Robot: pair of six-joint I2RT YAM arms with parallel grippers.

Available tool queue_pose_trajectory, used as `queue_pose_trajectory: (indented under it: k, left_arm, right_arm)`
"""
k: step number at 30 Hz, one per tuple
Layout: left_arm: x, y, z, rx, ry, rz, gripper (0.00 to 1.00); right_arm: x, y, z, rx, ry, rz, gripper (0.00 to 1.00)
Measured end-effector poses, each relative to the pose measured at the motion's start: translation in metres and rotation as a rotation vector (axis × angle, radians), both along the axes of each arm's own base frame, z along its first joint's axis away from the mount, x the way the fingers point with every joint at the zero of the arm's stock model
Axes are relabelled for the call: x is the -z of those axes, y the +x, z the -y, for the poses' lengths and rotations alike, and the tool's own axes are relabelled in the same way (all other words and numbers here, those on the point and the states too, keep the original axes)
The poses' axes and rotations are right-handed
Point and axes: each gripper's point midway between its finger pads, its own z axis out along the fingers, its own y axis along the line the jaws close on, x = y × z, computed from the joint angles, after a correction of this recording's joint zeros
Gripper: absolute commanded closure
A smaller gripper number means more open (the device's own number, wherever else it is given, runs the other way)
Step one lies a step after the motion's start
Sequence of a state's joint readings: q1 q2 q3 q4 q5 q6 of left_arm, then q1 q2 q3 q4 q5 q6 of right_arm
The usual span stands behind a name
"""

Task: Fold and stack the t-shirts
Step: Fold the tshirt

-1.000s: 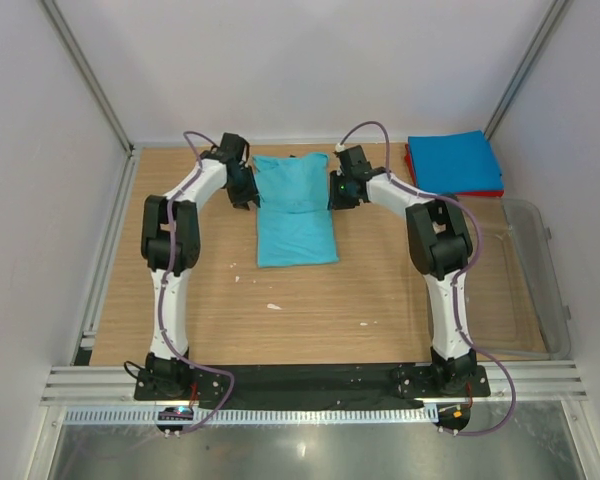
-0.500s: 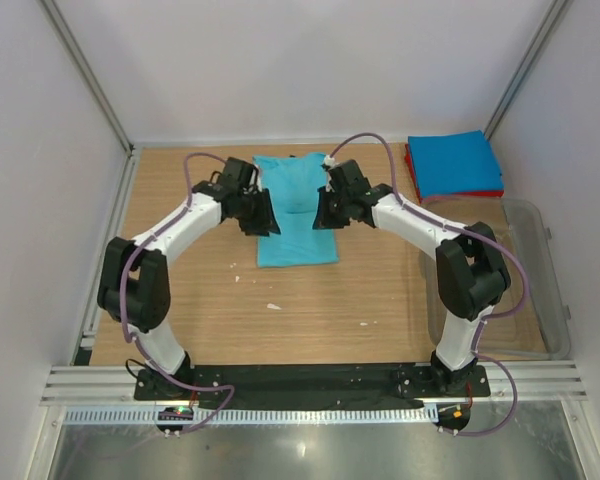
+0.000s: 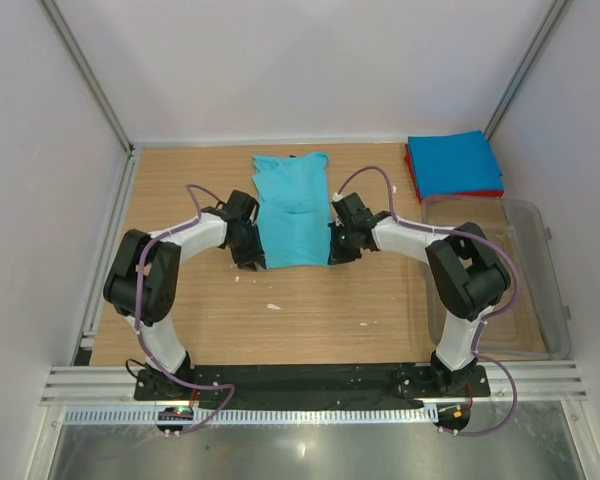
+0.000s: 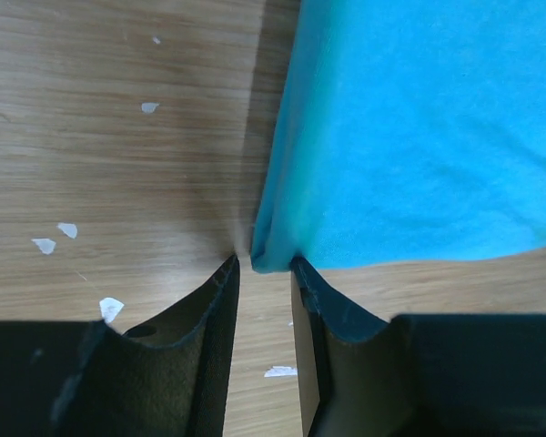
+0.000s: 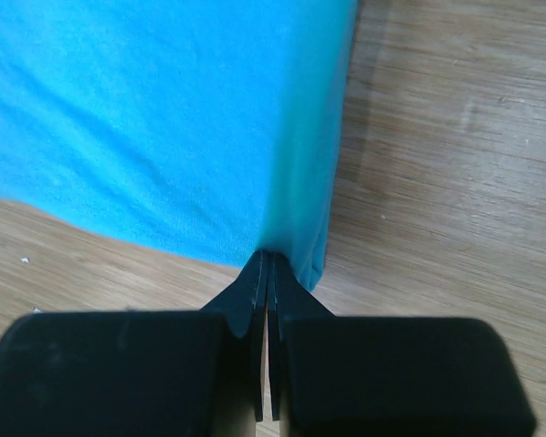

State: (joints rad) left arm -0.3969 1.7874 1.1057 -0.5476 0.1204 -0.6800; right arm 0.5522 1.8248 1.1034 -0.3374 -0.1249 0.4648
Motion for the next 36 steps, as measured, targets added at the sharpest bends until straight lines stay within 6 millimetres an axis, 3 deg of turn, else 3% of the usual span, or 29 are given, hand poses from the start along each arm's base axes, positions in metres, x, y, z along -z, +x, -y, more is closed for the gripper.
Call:
queue_pose_trajectory:
  k: [8,12,19,23,26,32,36]
  left_arm:
    - [0.0,-0.011,-0.018,-0.044,0.066,0.009,0.67]
    - [-0.016,-0.013,-0.026,-0.054,0.096,0.026,0.67]
    - [-0.037,-0.001,0.007,-0.003,-0.016,0.097,0.67]
    - [-0.022,0.0,0.02,0.014,-0.016,0.073,0.69]
    - [0.001,-0.002,0.013,-0.003,0.032,0.024,0.71]
    - [0.002,0.002,0.004,-0.027,0.091,0.044,0.7]
    - [-0.001,-0.008,-0.005,-0.027,0.114,0.038,0.61]
  right_arm:
    - [-0.002,-0.002,0.002,0.019,0.003,0.021,0.97]
    - [-0.011,-0.003,0.005,0.027,-0.009,0.037,0.96]
    - [-0.016,0.001,0.007,0.038,-0.02,0.056,0.97]
    - [-0.013,0.003,0.009,0.045,-0.035,0.058,0.97]
    - [-0.003,0.003,0.011,0.05,-0.05,0.055,0.97]
    - [0.0,0.008,0.012,0.067,-0.048,0.09,0.97]
    - [-0.002,0.006,0.014,0.084,-0.049,0.09,0.91]
